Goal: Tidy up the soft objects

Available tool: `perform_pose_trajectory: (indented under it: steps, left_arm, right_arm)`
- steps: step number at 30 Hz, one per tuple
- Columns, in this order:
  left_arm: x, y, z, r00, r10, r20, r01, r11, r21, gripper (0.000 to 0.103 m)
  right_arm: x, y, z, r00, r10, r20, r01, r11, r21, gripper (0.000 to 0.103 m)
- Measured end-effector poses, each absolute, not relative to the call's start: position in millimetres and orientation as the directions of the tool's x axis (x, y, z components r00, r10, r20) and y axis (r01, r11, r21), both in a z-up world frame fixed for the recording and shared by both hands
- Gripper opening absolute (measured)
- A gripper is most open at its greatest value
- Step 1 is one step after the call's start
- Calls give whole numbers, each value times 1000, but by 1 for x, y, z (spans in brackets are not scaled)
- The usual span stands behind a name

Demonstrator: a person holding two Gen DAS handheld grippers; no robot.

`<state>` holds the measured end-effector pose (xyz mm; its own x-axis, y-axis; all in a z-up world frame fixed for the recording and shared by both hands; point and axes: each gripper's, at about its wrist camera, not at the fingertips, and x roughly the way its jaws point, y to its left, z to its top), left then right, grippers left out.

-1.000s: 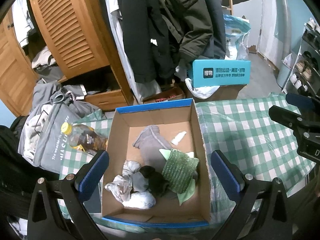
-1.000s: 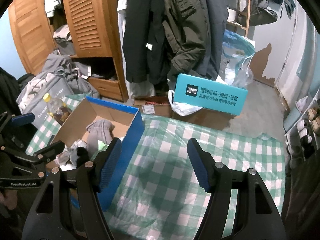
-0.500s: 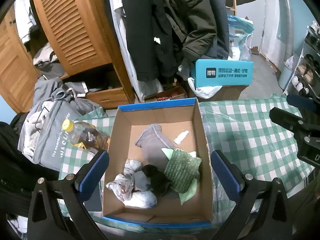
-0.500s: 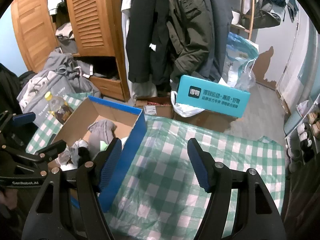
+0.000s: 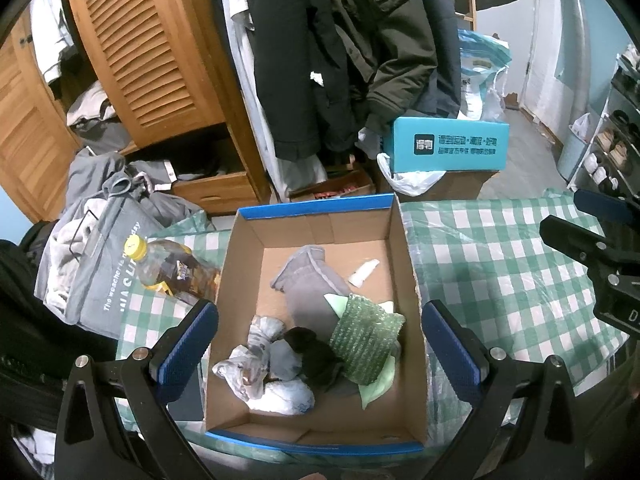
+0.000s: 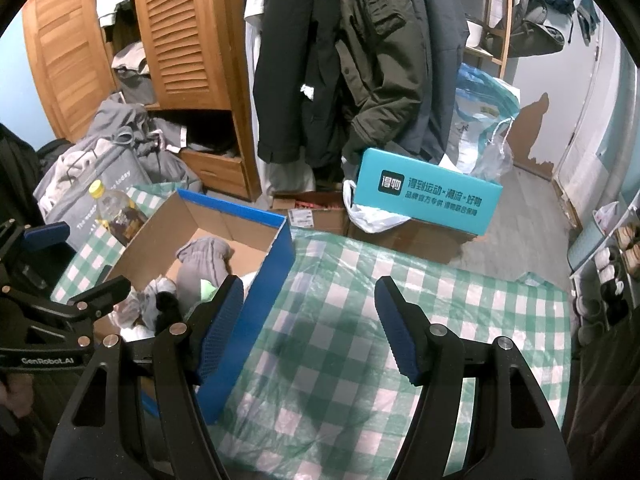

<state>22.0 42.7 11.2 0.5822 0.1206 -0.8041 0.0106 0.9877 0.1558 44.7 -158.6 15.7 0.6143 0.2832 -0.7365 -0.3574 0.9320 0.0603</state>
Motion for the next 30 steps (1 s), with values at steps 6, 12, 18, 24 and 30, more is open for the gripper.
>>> perform_pose_trajectory:
  steps: [6,12,18,24,30]
  left_arm:
    - [22,42,11,584,120,-803,9,988,155,102]
    - [21,42,11,583,122,-803,9,988,157,102]
    - [21,41,10,585,117,-803,11,988,153,102]
    - [20,41,11,584,111,-804,12,989,146,102]
    - [19,39,11,583,104,-806,15,990,138,102]
  right_arm:
    - [45,-161,14,617,284,-734,-353,934,64,67]
    - [46,-161,15,617,282,-735,-352,934,62,67]
    - [46,-161,15,617,283,-735,-354,933,62,67]
    - [47,-165,14,615,282,-737,-353,934,63,67]
    - [47,-165,14,615,281,-737,-353,934,62,67]
